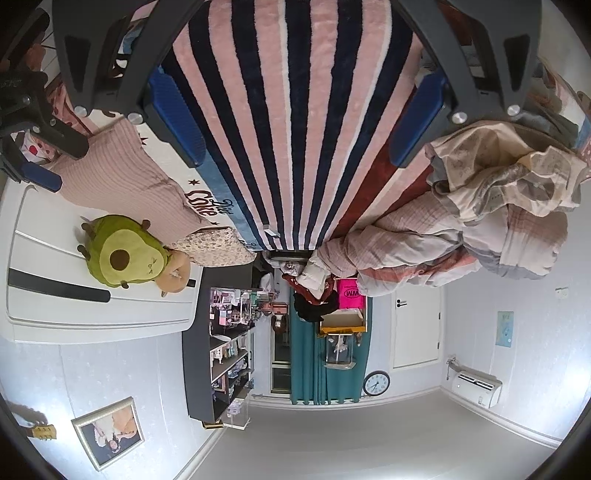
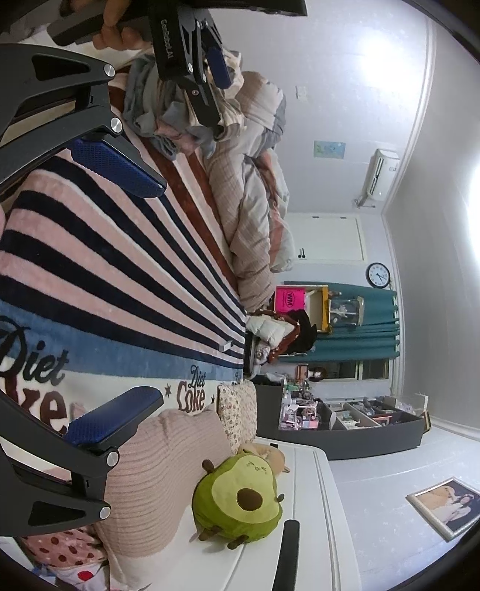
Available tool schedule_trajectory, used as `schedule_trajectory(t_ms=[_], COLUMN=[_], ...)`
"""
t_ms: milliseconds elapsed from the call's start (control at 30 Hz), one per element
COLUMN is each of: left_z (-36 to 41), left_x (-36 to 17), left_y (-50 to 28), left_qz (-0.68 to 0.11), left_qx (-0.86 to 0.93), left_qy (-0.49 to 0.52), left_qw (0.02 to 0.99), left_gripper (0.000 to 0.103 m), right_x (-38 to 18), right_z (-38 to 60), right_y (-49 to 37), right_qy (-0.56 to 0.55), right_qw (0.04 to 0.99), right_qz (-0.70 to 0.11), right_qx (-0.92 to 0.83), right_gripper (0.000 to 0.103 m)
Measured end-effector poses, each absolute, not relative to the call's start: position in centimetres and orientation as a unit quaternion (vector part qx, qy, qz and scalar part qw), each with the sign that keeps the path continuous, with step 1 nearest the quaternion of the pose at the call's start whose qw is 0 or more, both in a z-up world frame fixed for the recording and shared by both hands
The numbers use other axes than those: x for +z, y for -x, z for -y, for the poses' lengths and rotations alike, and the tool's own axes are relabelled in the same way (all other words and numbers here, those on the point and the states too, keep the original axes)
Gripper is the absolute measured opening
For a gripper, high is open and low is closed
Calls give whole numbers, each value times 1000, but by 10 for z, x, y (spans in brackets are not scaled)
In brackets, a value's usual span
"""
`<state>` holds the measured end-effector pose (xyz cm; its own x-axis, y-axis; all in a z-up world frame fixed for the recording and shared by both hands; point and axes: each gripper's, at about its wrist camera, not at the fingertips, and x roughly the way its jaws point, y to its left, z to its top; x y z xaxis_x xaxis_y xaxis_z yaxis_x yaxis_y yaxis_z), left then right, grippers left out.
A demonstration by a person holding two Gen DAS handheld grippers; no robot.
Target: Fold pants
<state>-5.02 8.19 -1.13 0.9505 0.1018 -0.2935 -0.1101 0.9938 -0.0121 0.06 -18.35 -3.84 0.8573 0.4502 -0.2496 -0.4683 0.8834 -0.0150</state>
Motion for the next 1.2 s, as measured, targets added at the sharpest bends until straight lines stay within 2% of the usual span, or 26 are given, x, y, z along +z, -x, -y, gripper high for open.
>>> schedule_trajectory(t_ms=[1200], left_z=[-76], left_x=[-13], left_y=[67], left_qz=[-136], left_qx=[45], left_qy=[16], left_qw=[990], left_gripper=[99], right_x=[-31], right_z=[184], right_y=[27], right_qy=[43], right_qw=[970], right_qz=[-107], right_qx=[213], right_gripper=[102])
